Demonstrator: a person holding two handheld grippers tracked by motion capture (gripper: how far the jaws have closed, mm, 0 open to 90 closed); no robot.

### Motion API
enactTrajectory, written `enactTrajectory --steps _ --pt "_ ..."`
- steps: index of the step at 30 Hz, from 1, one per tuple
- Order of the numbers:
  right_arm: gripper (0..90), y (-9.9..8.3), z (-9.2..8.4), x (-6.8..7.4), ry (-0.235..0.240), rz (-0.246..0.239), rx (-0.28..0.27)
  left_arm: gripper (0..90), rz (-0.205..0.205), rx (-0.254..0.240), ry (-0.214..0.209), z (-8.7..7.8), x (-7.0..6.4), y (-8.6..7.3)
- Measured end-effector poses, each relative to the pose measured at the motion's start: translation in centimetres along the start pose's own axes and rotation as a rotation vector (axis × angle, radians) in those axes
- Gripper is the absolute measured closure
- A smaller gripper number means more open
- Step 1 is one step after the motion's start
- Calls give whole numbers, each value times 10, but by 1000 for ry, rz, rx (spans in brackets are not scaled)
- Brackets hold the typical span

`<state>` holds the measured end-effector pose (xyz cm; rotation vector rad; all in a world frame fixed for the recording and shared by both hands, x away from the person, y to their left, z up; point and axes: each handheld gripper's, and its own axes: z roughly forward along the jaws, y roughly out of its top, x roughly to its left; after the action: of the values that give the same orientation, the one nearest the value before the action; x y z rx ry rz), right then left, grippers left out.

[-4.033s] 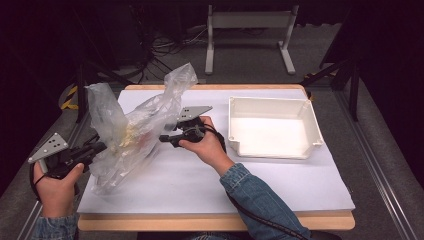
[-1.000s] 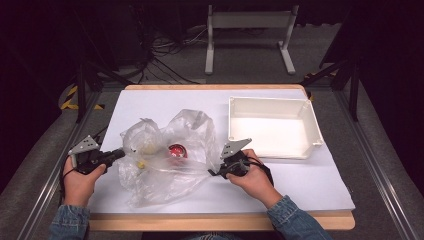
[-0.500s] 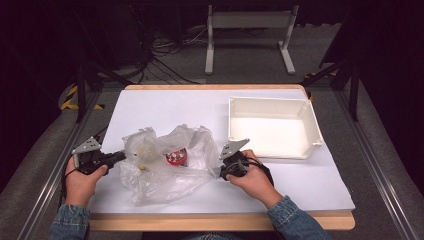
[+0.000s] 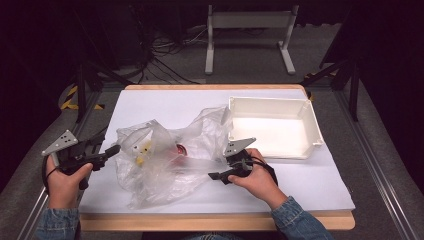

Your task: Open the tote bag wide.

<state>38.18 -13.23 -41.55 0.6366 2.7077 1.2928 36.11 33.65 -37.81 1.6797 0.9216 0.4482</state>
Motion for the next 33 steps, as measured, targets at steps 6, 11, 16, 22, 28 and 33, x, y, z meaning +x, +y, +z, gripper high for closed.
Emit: enactTrajectory --steps 6,11,16,22,28,33 --pt "271 2 -1 1 -24 11 -28 150 48 -9 -27 -10 -14 16" --pt "179 3 -6 2 -38 11 -49 144 96 -43 -62 -16 -32 31" --pt "161 3 -17 3 -53 18 -77 229 103 -76 -72 -19 -52 45" --pt "162 6 -27 6 -64 8 -108 537 84 -108 -128 -22 -70 60" --pt "162 8 -28 10 -57 -8 -107 733 94 -95 -145 -17 -78 67" --pt "162 8 -31 9 -61 -11 -92 898 110 -56 -124 -4 -82 63"
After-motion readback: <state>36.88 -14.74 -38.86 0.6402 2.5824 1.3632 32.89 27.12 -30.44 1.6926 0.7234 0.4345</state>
